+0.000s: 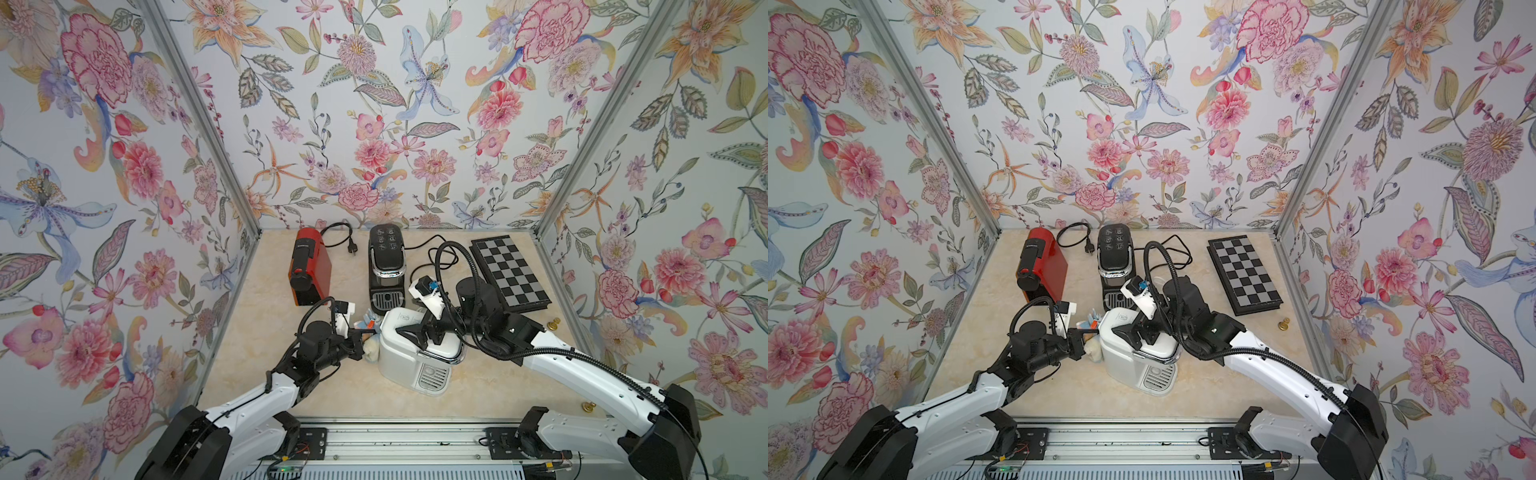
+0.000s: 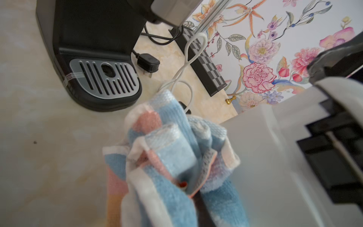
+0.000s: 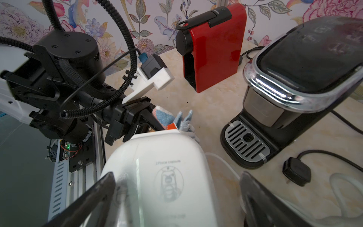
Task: Wipe the surface of a coffee machine
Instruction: Wipe the dirt from the surface of the coffee machine.
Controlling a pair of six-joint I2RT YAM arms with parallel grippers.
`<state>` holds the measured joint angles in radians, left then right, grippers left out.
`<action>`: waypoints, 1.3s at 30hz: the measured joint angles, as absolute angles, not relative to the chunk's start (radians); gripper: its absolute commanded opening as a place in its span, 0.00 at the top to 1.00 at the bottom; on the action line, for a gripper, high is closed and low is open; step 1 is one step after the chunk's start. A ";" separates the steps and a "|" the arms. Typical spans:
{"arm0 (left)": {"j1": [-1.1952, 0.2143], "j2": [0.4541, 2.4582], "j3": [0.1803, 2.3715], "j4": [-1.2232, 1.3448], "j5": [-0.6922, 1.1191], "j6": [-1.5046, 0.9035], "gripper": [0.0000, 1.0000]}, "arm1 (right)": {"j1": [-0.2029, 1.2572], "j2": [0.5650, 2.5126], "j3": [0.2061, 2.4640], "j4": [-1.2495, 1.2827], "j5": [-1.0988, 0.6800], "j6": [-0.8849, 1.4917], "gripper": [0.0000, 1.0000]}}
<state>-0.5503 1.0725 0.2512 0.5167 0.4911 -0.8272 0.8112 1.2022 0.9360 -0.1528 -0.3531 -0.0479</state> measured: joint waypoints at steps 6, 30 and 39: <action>-0.557 1.170 0.245 0.527 0.480 -0.848 1.00 | 0.809 1.221 0.937 -0.125 -0.355 -0.056 0.00; -0.558 1.007 0.304 0.678 0.496 -1.019 1.00 | 0.794 1.230 0.936 -0.113 -0.389 -0.063 0.00; -0.564 1.130 0.174 0.799 0.482 -1.095 1.00 | 0.794 1.232 0.936 -0.112 -0.392 -0.063 0.00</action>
<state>-0.5640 1.1297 0.1741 0.7994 0.4824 -1.0946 0.7944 1.2316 0.9360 -0.1123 -0.3923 -0.0631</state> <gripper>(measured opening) 0.145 0.997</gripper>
